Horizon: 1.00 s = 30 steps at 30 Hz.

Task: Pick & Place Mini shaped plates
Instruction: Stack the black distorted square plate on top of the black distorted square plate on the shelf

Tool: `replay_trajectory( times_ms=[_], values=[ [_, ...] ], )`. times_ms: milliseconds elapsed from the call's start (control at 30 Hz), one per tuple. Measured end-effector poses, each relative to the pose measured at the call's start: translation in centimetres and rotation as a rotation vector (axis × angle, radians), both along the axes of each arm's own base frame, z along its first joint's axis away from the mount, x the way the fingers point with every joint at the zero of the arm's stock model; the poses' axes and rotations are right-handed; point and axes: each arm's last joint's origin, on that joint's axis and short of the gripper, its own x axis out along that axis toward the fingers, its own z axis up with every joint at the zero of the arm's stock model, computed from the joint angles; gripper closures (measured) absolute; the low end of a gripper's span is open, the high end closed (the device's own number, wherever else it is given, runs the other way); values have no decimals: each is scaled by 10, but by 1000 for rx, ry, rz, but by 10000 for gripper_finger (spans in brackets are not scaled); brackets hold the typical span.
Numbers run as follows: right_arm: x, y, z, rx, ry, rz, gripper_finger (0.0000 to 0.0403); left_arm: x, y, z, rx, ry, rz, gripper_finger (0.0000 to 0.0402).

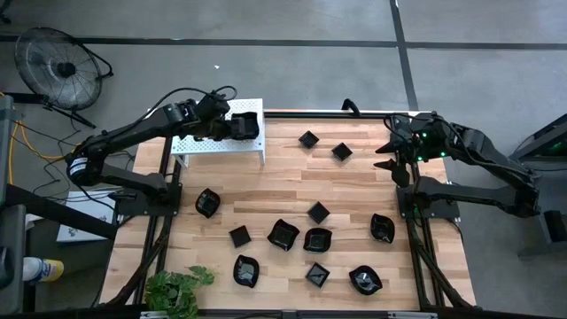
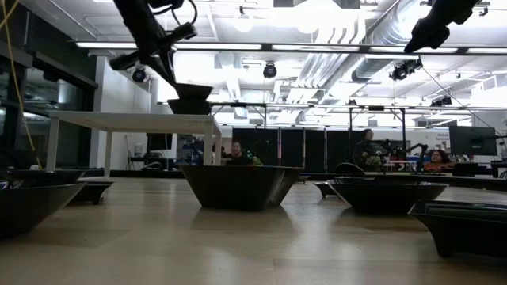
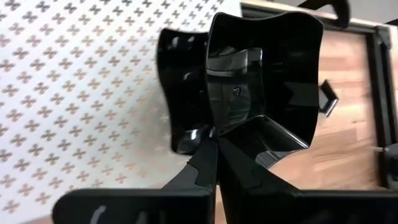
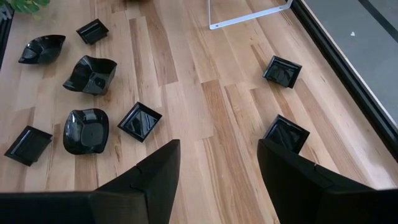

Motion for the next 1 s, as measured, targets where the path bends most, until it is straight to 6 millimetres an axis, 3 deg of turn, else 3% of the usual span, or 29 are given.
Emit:
replay_trajectory(
  times_ms=[333,1000],
  values=[
    [0,0,0,-3,1,3,194,-1,1,0,22,19,27,397],
    [-1,0,-1,-1,9,5,194,0,2,1,79,42,-35,330]
  ],
)
